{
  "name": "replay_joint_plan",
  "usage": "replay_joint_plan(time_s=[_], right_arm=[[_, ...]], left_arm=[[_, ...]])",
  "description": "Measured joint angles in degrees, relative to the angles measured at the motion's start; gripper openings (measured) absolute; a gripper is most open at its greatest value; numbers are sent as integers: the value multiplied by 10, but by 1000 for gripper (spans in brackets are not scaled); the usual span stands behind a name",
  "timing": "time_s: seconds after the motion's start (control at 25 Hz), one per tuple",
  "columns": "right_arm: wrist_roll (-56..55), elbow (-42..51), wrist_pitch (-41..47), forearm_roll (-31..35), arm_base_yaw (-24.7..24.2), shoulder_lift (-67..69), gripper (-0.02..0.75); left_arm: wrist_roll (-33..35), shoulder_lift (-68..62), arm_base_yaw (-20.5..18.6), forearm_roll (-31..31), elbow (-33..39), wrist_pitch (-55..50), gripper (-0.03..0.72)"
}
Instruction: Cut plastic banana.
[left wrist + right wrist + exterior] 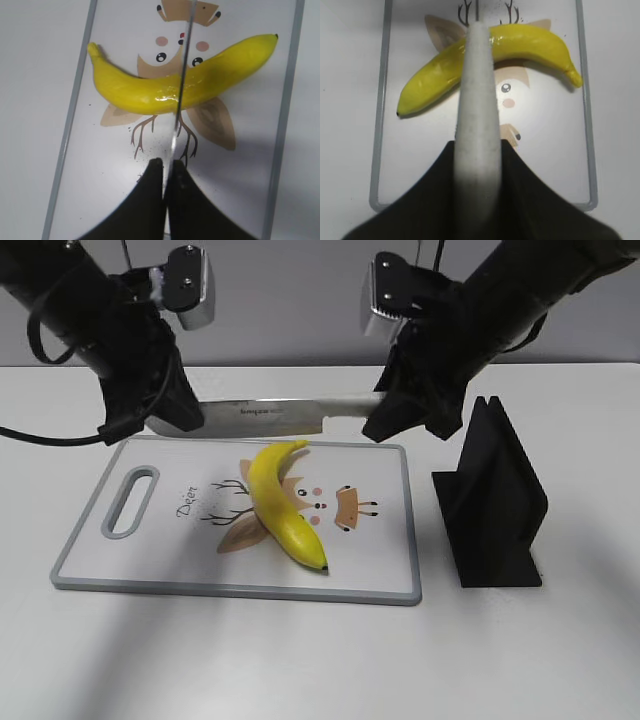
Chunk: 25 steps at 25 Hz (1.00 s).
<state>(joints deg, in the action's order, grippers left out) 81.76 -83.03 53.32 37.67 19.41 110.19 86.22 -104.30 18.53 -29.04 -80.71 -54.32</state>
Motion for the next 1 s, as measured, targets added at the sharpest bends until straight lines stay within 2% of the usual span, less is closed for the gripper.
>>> replay_joint_plan(time_s=[0.28, 0.56, 0.76, 1.0], right_arm=[[-14, 0, 1, -49, 0, 21, 180], [-23, 0, -12, -60, 0, 34, 180], [-24, -1, -26, -78, 1, 113, 183], [-35, -7, -43, -107, 0, 139, 192]], left_arm=[[-36, -22, 20, 13, 0, 5, 0], [-61, -36, 24, 22, 3, 28, 1], [-62, -125, 24, 1, 16, 49, 4], [-65, -142, 24, -17, 3, 39, 6]])
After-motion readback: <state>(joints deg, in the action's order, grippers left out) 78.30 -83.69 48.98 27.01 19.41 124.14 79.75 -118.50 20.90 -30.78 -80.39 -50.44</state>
